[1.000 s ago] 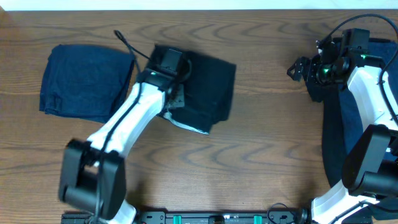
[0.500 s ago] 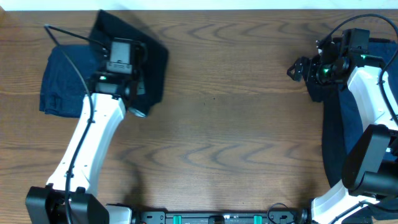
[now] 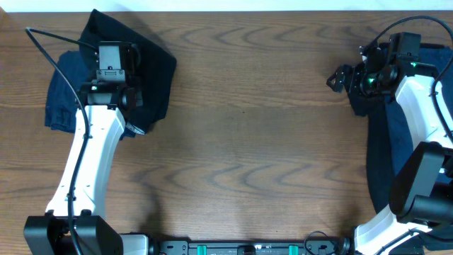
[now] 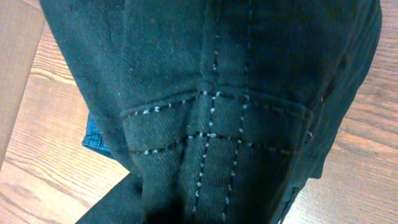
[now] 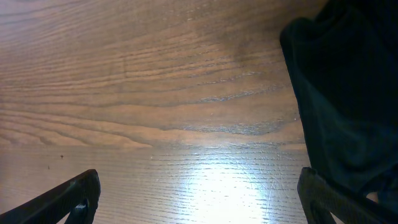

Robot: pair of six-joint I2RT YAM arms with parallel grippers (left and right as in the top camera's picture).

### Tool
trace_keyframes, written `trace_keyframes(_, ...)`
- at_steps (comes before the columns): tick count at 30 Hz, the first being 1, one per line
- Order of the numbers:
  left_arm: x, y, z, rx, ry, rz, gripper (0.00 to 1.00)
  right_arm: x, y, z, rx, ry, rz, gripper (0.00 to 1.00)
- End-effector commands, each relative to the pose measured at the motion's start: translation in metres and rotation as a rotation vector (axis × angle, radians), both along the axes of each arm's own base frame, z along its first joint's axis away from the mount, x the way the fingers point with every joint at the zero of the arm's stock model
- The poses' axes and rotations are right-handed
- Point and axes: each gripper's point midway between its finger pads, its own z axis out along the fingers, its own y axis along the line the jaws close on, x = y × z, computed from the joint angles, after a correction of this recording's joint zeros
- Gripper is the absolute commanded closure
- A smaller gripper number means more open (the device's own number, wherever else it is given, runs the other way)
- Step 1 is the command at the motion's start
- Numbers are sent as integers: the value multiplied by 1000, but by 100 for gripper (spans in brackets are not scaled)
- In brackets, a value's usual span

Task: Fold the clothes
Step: 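Lift the folded black pants with the left gripper and carry them left, then place the pants onto the left blue cloth stack with the left gripper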

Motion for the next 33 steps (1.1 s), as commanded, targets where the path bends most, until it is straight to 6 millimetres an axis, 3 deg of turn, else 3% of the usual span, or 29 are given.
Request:
trace_keyframes(1, 9, 5, 37, 20, -106, 17, 94, 2, -1, 3, -1, -7, 0, 1)
trace_keyframes(8, 4, 12, 70, 0, -195, 61, 93, 2, -1, 3, -1, -7, 0, 1)
trace_keyframes(12, 0, 21, 74, -6, -210, 94, 91, 2, -1, 3, -1, -7, 0, 1)
trace_keyframes(17, -2, 41, 61, -32, -198, 190, 91, 2, -1, 3, -1, -7, 0, 1)
trace_keyframes(29, -9, 101, 6, -58, -89, 402, 91, 2, -1, 3, -1, -7, 0, 1)
trace_keyframes(31, -10, 110, -4, -58, -66, 425, 85, 2, -1, 3, -1, -7, 0, 1)
trace_keyframes(33, -10, 119, -14, -59, -47, 448, 71, 2, -1, 3, -1, -7, 0, 1)
